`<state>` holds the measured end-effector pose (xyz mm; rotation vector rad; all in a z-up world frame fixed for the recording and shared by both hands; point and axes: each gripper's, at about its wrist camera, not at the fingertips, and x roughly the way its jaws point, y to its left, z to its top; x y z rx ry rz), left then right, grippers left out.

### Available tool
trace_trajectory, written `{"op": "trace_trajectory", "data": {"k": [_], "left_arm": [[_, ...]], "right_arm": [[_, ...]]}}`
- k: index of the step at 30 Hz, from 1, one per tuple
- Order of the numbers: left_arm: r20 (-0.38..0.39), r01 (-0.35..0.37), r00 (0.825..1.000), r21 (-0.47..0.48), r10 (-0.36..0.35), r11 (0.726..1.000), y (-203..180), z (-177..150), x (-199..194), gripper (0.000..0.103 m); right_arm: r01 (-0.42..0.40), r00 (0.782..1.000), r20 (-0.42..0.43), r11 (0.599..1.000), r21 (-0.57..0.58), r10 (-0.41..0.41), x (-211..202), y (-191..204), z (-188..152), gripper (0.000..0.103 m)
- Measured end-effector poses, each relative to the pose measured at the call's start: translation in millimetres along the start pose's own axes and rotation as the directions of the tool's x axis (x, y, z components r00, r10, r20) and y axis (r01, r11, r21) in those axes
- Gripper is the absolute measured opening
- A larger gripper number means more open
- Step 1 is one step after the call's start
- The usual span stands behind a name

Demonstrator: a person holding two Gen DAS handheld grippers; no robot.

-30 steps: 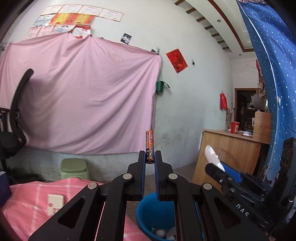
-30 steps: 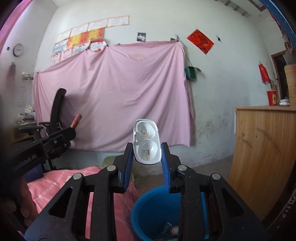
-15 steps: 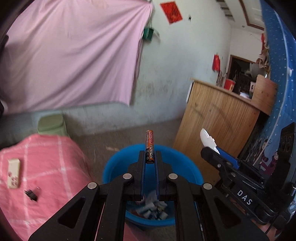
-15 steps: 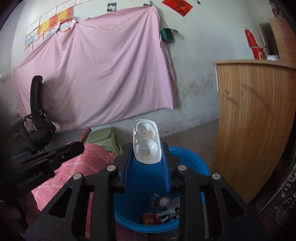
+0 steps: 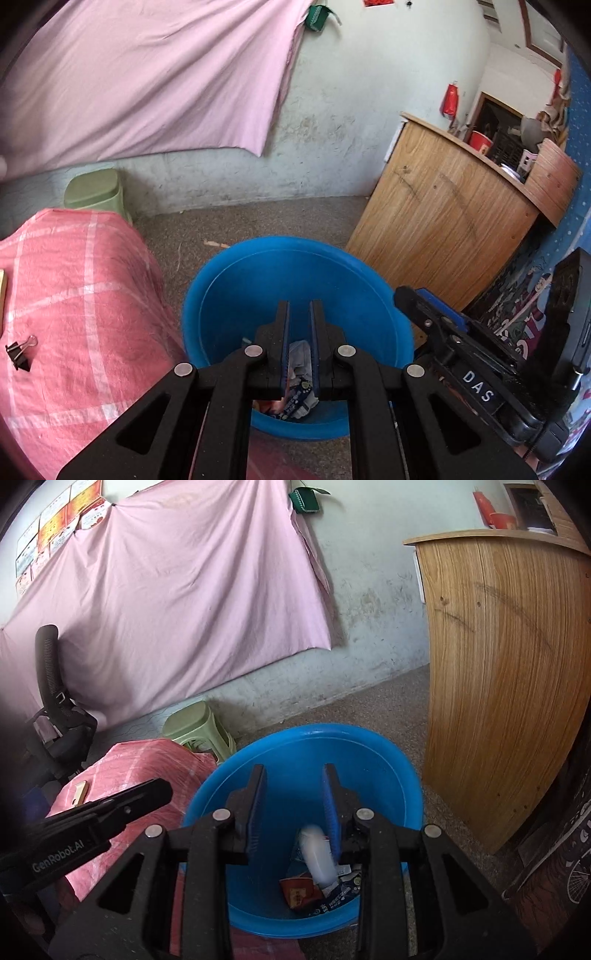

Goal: Collect trash
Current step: 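Carry the case and battery over the blue bucket and open both grippers, then move both open grippers back over the table toward the remaining items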

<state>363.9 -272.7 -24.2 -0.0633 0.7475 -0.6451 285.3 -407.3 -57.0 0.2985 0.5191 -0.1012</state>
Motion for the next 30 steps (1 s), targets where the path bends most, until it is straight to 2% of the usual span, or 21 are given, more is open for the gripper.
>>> {"op": "trace_trajectory", "data": {"k": [6,9,15,17,19,21,24,27,29,30], "left_arm": [[0.004,-0.015,1.0,-0.033,0.015,0.999,10,-2,-5,0.014],[0.049,-0.05,0.997,-0.041,0.052,0.998,16,-3,-18,0.015],[0.183,-0.148,0.971,-0.047,0.155,0.988,30,-5,-62,0.018],[0.228,-0.17,0.957,-0.061,0.18,0.983,38,-5,-81,0.023],[0.27,-0.192,0.941,-0.074,0.205,0.979,45,-7,-100,0.031],[0.317,-0.217,0.919,-0.084,0.233,0.972,53,-9,-121,0.038],[0.359,-0.259,0.892,-0.095,0.276,0.961,64,-13,-145,0.05],[0.393,-0.302,0.86,-0.123,0.326,0.945,77,-20,-167,0.068],[0.419,-0.335,0.831,-0.147,0.366,0.931,85,-27,-183,0.083],[0.437,-0.352,0.813,-0.158,0.385,0.923,89,-31,-191,0.084]], "right_arm": [[0.001,1.0,0.01,1.0,-0.012,-0.001,-1,2,2,0.062],[-0.006,0.999,0.033,1.0,-0.031,0.007,-7,8,5,0.066],[-0.041,0.992,0.119,0.997,-0.069,0.049,-30,30,15,0.08],[-0.059,0.986,0.153,0.995,-0.082,0.071,-38,39,18,0.085],[-0.074,0.977,0.193,0.993,-0.097,0.092,-47,50,20,0.095],[-0.09,0.967,0.23,0.99,-0.106,0.112,-55,60,22,0.103],[-0.108,0.948,0.284,0.986,-0.125,0.14,-64,78,22,0.103],[-0.133,0.927,0.332,0.98,-0.145,0.175,-70,95,21,0.103],[-0.153,0.913,0.357,0.976,-0.154,0.199,-74,106,20,0.103],[-0.164,0.904,0.371,0.973,-0.16,0.214,-76,113,19,0.103]]}}
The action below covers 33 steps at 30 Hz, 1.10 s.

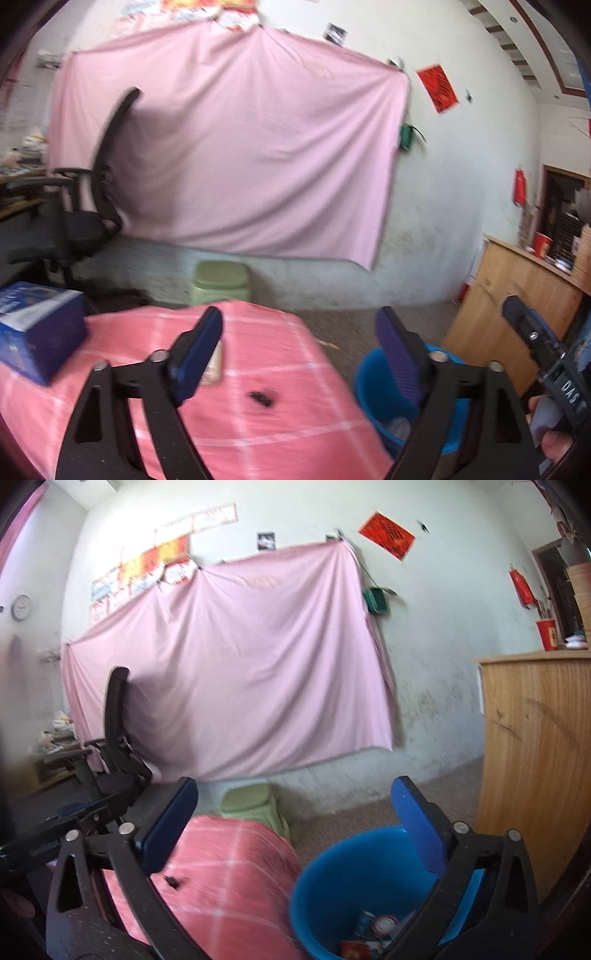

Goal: Collect trash
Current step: 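Move both open grippers back over the table toward the remaining items, then grasp the black binder clip with the right gripper while the left grasps the cream phone case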

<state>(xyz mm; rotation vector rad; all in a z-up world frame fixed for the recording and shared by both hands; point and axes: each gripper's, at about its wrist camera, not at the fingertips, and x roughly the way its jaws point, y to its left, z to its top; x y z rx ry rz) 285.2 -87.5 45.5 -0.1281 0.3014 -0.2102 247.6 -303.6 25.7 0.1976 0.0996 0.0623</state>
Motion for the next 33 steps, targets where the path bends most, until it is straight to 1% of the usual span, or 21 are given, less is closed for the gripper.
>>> {"op": "trace_trajectory", "data": {"k": [1,2,4,6,13,17,19,23,26,29,32,33], "left_arm": [[0.03,-0.025,0.999,0.0,0.025,1.0,8,0,-9,0.087],[0.046,-0.042,0.998,0.003,0.042,0.999,14,-2,-13,0.095],[0.083,-0.098,0.992,0.002,0.097,0.995,27,-4,-24,0.101],[0.121,-0.13,0.984,-0.009,0.13,0.991,41,-8,-34,0.101],[0.152,-0.208,0.965,-0.043,0.212,0.977,93,-15,-51,0.101],[0.177,-0.241,0.953,-0.054,0.247,0.969,120,-23,-62,0.101],[0.177,-0.255,0.949,-0.049,0.259,0.966,129,-27,-67,0.101],[0.157,-0.278,0.947,-0.041,0.28,0.96,144,-34,-66,0.101],[0.124,-0.276,0.952,-0.034,0.279,0.96,153,-38,-61,0.101],[0.093,-0.281,0.955,-0.023,0.282,0.959,159,-39,-50,0.101],[0.056,-0.275,0.96,-0.014,0.275,0.961,165,-40,-40,0.101],[0.039,-0.272,0.961,-0.014,0.272,0.962,166,-41,-36,0.101]], "right_arm": [[-0.008,1.0,0.011,1.0,-0.002,0.008,-1,4,0,0.103],[-0.018,1.0,0.022,1.0,-0.004,0.018,-2,10,1,0.103],[-0.034,0.999,0.042,0.999,-0.018,0.034,-2,24,1,0.103],[-0.055,0.997,0.058,0.998,-0.042,0.057,-2,39,0,0.103],[-0.109,0.99,0.069,0.984,-0.137,0.12,0,90,-10,0.103],[-0.129,0.987,0.074,0.975,-0.183,0.144,3,114,-18,0.103],[-0.141,0.986,0.063,0.968,-0.206,0.157,7,126,-23,0.103],[-0.17,0.984,0.011,0.953,-0.251,0.178,21,143,-33,0.103],[-0.177,0.984,-0.053,0.942,-0.286,0.169,35,155,-42,0.103],[-0.18,0.981,-0.128,0.939,-0.293,0.148,51,159,-50,0.103],[-0.188,0.966,-0.232,0.933,-0.306,0.118,72,162,-61,0.103],[-0.192,0.957,-0.27,0.932,-0.308,0.108,77,161,-66,0.103]]}}
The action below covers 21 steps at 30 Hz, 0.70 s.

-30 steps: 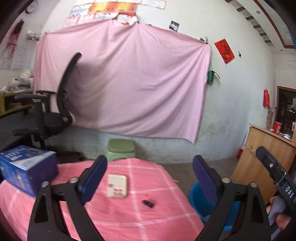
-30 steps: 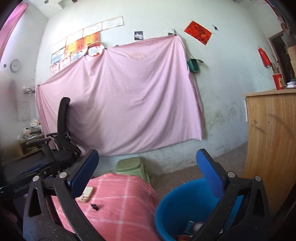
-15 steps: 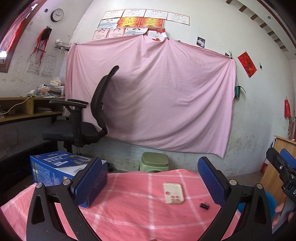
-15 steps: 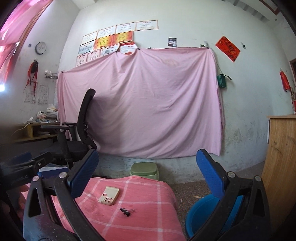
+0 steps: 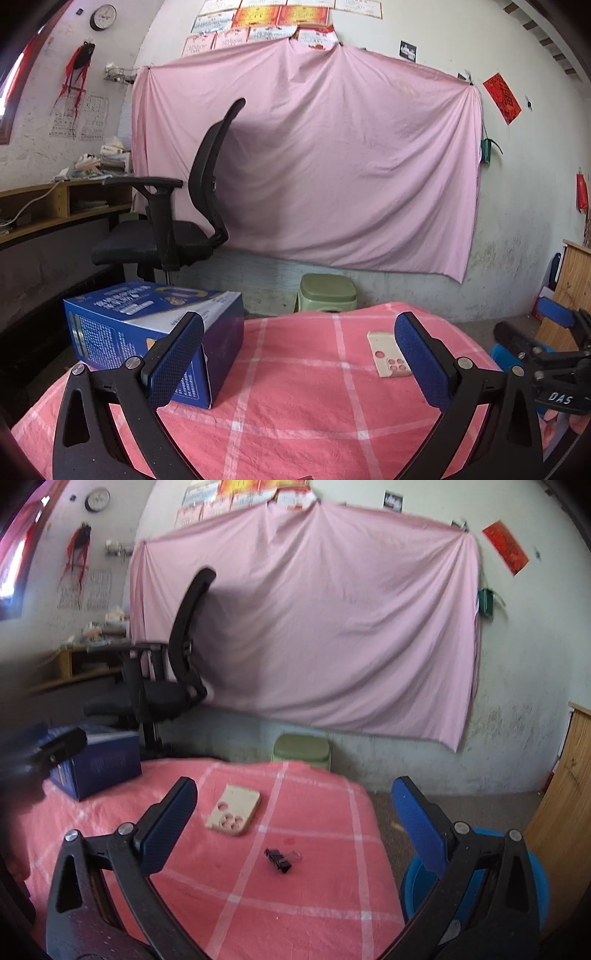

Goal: Collect trash
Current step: 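Grasp the black binder clip with the right gripper while the left grasps the cream phone case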

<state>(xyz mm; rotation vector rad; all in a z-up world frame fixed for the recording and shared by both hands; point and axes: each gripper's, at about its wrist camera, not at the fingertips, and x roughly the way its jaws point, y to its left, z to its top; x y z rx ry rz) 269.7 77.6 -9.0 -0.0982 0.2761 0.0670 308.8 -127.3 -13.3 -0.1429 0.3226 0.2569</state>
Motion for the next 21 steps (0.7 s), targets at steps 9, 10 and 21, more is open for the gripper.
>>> {"op": "trace_trajectory", "data": {"k": [9,10,21], "left_arm": [[-0.151,0.03,0.988,0.018,-0.027,0.999,-6,-11,37,0.101],[-0.172,0.033,0.985,0.019,-0.03,0.999,-7,-12,42,0.101],[-0.408,0.188,0.895,-0.025,-0.182,0.982,-24,-23,96,0.098]], "right_arm": [[-0.055,0.956,-0.286,0.998,0.04,0.065,51,-8,-19,0.103],[-0.068,0.946,-0.314,0.997,0.047,0.08,55,-9,-20,0.099],[-0.128,0.865,-0.474,0.986,0.108,0.164,79,-18,-35,0.041]]}}
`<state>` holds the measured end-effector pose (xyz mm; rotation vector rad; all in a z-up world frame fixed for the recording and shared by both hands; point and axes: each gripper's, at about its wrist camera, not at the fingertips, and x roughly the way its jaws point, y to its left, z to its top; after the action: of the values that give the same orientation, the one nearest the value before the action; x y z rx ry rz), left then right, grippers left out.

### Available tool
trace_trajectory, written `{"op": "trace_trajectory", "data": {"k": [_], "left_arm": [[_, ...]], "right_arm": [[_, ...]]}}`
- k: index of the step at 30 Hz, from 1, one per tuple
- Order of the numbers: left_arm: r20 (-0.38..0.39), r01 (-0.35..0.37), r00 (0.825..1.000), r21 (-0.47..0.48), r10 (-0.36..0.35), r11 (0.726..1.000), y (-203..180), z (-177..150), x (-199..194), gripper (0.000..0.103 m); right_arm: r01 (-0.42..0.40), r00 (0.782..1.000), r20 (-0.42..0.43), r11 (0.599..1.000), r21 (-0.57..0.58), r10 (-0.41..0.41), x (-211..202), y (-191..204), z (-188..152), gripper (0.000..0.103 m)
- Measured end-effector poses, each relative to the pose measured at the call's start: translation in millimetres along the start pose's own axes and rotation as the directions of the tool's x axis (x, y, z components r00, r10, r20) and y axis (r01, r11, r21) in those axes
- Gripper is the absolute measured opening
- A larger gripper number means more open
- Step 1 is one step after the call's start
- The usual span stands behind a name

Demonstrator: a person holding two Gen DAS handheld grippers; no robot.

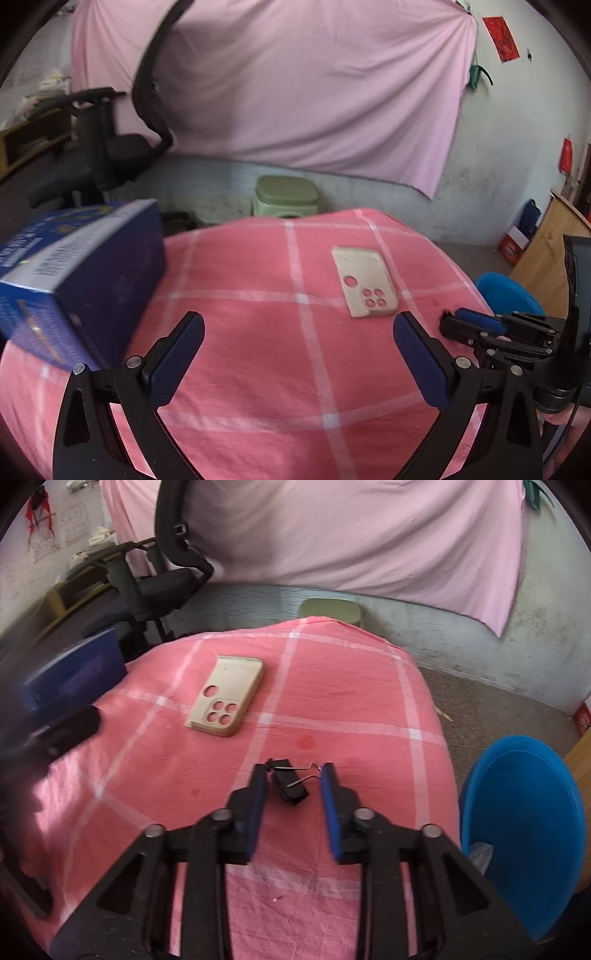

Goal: Collect trash
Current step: 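Grasp the black binder clip with the right gripper while the left grasps the cream phone case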

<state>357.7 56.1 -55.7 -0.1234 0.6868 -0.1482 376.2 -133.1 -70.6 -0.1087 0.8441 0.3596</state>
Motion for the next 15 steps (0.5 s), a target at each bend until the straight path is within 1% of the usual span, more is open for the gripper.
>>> {"op": "trace_trajectory", "data": {"k": [1,4,5,7,12,15], "left_arm": [[-0.027,0.024,0.999,0.005,-0.024,1.0,-2,1,6,0.095],[-0.095,0.078,0.993,0.025,-0.076,0.997,-12,3,21,0.089],[-0.117,0.088,0.99,0.035,-0.083,0.996,-17,5,26,0.085],[-0.154,0.103,0.984,0.053,-0.094,0.993,-25,8,37,0.081],[-0.207,0.117,0.974,0.09,-0.096,0.989,-46,17,63,0.081],[-0.244,0.093,0.968,0.116,-0.062,0.989,-56,21,79,0.081]], "right_arm": [[0.005,1.0,0.0,1.0,0.0,-0.005,0,-1,0,0.038],[-0.013,1.0,0.009,1.0,0.025,0.013,0,-5,1,0.038],[-0.013,1.0,0.011,0.999,0.032,0.013,0,-7,1,0.038],[-0.011,1.0,0.024,0.999,0.047,0.01,-3,-8,1,0.037],[-0.005,0.998,0.056,0.996,0.084,0.001,-5,-15,5,0.037],[-0.021,0.998,0.062,0.994,0.109,0.014,-5,-21,5,0.037]]}}
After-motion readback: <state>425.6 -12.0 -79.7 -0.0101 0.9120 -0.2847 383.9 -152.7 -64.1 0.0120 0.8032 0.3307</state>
